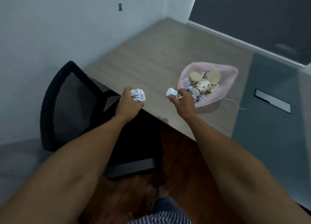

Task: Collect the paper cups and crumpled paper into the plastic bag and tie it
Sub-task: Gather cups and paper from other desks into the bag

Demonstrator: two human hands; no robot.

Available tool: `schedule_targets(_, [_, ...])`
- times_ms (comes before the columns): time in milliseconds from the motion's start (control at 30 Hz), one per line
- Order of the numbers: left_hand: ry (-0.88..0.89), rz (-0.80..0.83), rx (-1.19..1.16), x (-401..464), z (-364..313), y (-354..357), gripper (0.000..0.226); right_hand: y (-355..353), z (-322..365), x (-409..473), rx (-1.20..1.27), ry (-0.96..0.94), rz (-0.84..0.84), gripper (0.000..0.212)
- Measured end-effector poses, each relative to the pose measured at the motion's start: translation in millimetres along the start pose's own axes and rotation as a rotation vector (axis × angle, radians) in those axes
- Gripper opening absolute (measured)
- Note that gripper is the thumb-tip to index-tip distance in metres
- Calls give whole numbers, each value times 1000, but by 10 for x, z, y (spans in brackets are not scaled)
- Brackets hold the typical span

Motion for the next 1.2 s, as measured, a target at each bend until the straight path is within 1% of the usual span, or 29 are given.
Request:
schedule_targets(100, [48, 59, -44, 163, -362, 344, 55, -504, -219, 95, -18, 36, -99, 36])
schedule_targets(200, [129, 106, -59, 339, -695, 718, 52, -878, -462, 214, -36, 76, -139, 38])
schedule_targets(300, [197, 141, -7, 563, -941, 1099, 56, -1135, -680, 424, -37, 112, -166, 37])
schedule_targets(400, [209, 174, 49, 802, -1095, 1445, 59, -1312, -882, 717, -33, 130, -212, 31])
schedule_targets(467, [236, 194, 123, 972, -1188, 1668, 63, -1411, -1003, 935, -27, 127, -239, 32])
schedule_targets(533, [230, 220, 166, 1138, -1269, 1895, 70, -1488, -1118, 1171, -21, 134, -250, 33])
schedule_targets(600, [216, 240, 188, 1299, -1328, 2127, 73, -1537, -1200, 1407, -27, 142, -244, 32])
schedule_targets(733, [203, 278, 225, 1583, -1379, 2575, 66, -1559, -1331, 1835, -63, 134, -226, 31])
schedule_targets(833, [193, 270, 223, 1760, -1402, 2814, 59, -1547, -1406, 2056, -85, 133, -225, 28])
schedule_targets(867, [191, 267, 207, 1801, -1416, 2883, 58, -1536, -1433, 2112, -111, 129, -218, 30])
schedule_targets(967, [193, 251, 163, 1870, -1434, 3030, 54, -1489, -1487, 2197, -200, 127, -177, 51])
schedule_targets(1000, [190, 234, 165, 1870, -1432, 3050, 51, -1476, -1514, 2212, -225, 126, -172, 54])
schedule_targets(1033, [192, 215, 171, 1862, -1424, 3059, 46, -1460, -1529, 2213, -256, 122, -171, 52])
schedule_targets(1100, [225, 175, 188, 1826, -1449, 3020, 36, -1440, -1531, 2187, -312, 107, -177, 41])
schedule_targets(1200, [277, 102, 207, 1790, -1510, 2816, 22, -1407, -1448, 2133, -327, 72, -174, 29])
Point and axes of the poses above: each hand's wrist, its own x-axis towards the middle knuckle, its own y-axis out of the palm, z = x × y, the point moved 8 cm from there along x, towards the middle knuckle, and after that the axes turned 8 degrees about y, right-handed, at the moved point
